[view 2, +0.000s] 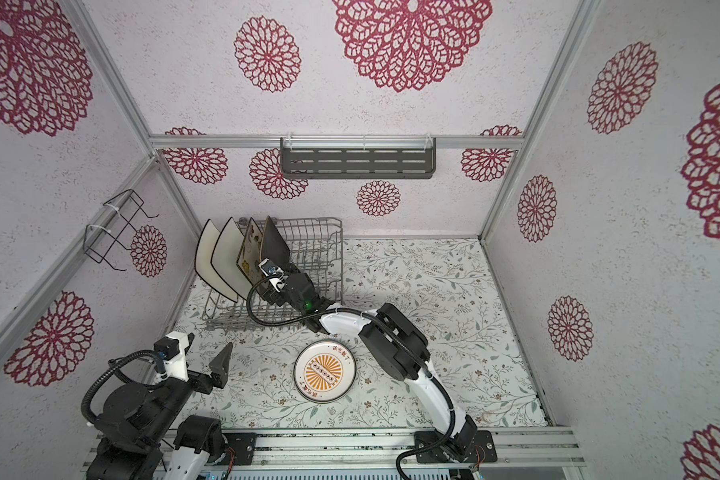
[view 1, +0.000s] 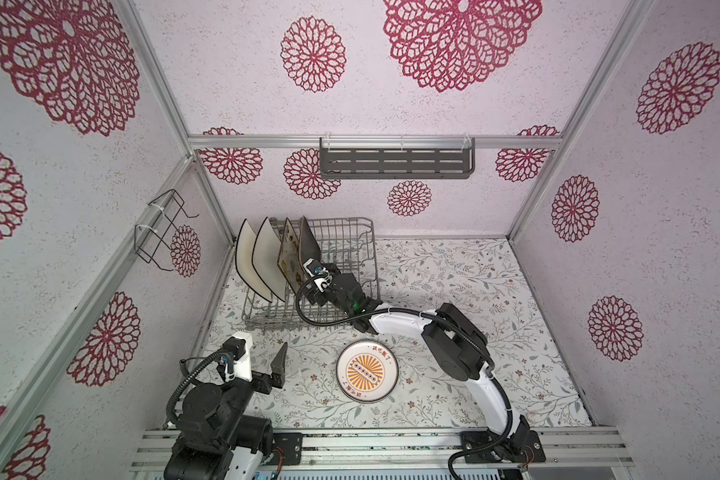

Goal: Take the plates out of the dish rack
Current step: 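Move the right gripper back to the rack toward the black square plate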

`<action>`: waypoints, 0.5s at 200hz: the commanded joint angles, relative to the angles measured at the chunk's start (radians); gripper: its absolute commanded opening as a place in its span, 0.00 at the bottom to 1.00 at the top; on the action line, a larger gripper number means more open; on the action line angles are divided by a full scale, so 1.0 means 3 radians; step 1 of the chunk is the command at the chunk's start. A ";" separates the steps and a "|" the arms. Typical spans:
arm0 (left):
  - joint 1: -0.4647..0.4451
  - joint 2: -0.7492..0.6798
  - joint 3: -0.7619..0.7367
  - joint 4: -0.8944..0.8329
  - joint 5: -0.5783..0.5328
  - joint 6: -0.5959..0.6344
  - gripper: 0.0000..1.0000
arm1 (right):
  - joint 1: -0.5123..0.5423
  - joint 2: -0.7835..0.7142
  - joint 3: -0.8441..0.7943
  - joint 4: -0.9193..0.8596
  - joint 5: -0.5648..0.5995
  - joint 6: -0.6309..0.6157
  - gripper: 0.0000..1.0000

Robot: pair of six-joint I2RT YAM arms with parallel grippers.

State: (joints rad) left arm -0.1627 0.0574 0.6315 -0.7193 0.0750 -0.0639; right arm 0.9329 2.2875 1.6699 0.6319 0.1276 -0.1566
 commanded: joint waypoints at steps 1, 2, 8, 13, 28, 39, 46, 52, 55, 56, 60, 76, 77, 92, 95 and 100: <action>0.0011 0.0049 0.0001 0.0054 -0.0029 0.0003 0.97 | -0.0086 0.0158 0.0292 0.0144 0.0035 0.0124 0.86; 0.0011 0.0049 0.0001 0.0055 -0.0030 0.0003 0.97 | -0.0087 0.0170 0.0300 0.0139 0.0035 0.0126 0.86; 0.0011 0.0058 0.0001 0.0056 -0.0035 -0.0002 0.97 | -0.0104 0.0224 0.0372 0.0114 0.0035 0.0148 0.86; 0.0011 0.0059 0.0002 0.0056 -0.0040 -0.0002 0.97 | -0.0114 0.0275 0.0431 0.0101 0.0039 0.0164 0.86; 0.0011 0.0074 0.0002 0.0055 -0.0049 -0.0004 0.97 | -0.0138 0.0410 0.0620 0.0041 0.0068 0.0225 0.86; 0.0011 0.0077 0.0002 0.0051 -0.0037 -0.0002 0.97 | -0.0154 0.0501 0.0753 -0.0012 0.0081 0.0272 0.86; 0.0011 0.0084 0.0003 0.0060 -0.0021 0.0003 0.97 | -0.0160 0.0568 0.0872 -0.0076 0.0076 0.0279 0.86; 0.0010 0.0087 0.0002 0.0060 -0.0012 0.0006 0.97 | -0.0163 0.0626 0.0965 -0.0141 0.0078 0.0269 0.86; 0.0011 0.0093 0.0002 0.0056 -0.0011 0.0008 0.97 | -0.0160 0.0652 0.1019 -0.0170 0.0083 0.0263 0.86; 0.0011 0.0094 0.0002 0.0053 -0.0010 0.0008 0.97 | -0.0160 0.0661 0.1027 -0.0184 0.0085 0.0259 0.86; 0.0011 0.0095 0.0002 0.0051 -0.0007 0.0007 0.97 | -0.0162 0.0695 0.1088 -0.0216 0.0093 0.0252 0.86; 0.0011 0.0110 0.0007 0.0049 -0.0012 0.0008 0.97 | -0.0169 0.0792 0.1246 -0.0281 0.0106 0.0236 0.84; 0.0011 0.0110 0.0007 0.0050 -0.0011 0.0006 0.97 | -0.0167 0.0797 0.1251 -0.0281 0.0106 0.0236 0.84; 0.0011 0.0111 0.0007 0.0051 -0.0019 0.0005 0.97 | -0.0179 0.0849 0.1316 -0.0281 0.0087 0.0250 0.79; 0.0011 0.0115 0.0007 0.0051 -0.0018 0.0008 0.97 | -0.0176 0.0859 0.1323 -0.0278 0.0082 0.0257 0.78; 0.0011 0.0115 0.0007 0.0051 -0.0020 0.0008 0.97 | -0.0180 0.0872 0.1339 -0.0276 0.0081 0.0257 0.76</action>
State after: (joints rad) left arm -0.1627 0.0803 0.6315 -0.7193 0.0696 -0.0639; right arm 0.8856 2.5465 2.0151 0.5419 0.1471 -0.1017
